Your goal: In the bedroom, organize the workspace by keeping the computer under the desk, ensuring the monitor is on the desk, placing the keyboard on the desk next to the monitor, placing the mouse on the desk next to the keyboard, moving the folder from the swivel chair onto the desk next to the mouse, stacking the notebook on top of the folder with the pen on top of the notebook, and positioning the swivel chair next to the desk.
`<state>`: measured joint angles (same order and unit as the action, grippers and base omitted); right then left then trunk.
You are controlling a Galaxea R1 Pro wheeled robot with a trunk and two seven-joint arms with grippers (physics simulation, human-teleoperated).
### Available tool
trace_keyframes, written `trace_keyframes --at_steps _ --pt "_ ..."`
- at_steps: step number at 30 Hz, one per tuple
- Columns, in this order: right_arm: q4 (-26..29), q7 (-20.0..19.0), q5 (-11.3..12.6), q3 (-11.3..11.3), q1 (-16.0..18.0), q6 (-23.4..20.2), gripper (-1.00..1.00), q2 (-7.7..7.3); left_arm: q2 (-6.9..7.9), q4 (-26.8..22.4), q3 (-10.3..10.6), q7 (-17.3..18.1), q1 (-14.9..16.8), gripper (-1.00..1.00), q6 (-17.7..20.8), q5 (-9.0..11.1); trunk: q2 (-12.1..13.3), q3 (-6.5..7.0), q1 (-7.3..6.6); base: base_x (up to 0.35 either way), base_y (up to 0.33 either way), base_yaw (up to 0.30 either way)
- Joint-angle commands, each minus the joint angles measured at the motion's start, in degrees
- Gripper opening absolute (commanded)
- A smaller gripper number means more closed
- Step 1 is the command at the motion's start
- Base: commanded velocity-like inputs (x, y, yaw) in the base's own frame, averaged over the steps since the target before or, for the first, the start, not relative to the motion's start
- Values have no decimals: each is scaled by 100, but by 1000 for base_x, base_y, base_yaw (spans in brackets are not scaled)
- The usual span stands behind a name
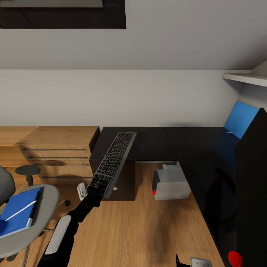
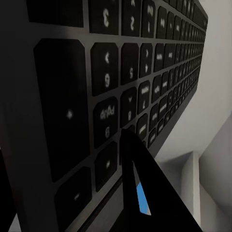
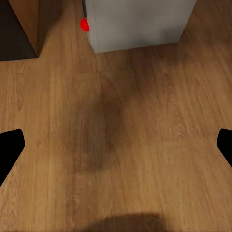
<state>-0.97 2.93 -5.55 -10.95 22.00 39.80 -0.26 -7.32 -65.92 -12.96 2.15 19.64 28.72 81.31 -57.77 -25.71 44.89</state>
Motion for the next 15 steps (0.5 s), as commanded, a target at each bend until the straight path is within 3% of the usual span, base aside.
trace_keyframes --at_steps 1,15 --pt "-10 31 -60 -29 6 19 100 -1 -5 1 -22 5 5 -100 46 16 -4 -6 0 1 -2 0" --pt "-12 31 -60 -23 6 19 100 -1 13 1 -26 5 5 -100 46 12 -4 -6 0 0 0 0"
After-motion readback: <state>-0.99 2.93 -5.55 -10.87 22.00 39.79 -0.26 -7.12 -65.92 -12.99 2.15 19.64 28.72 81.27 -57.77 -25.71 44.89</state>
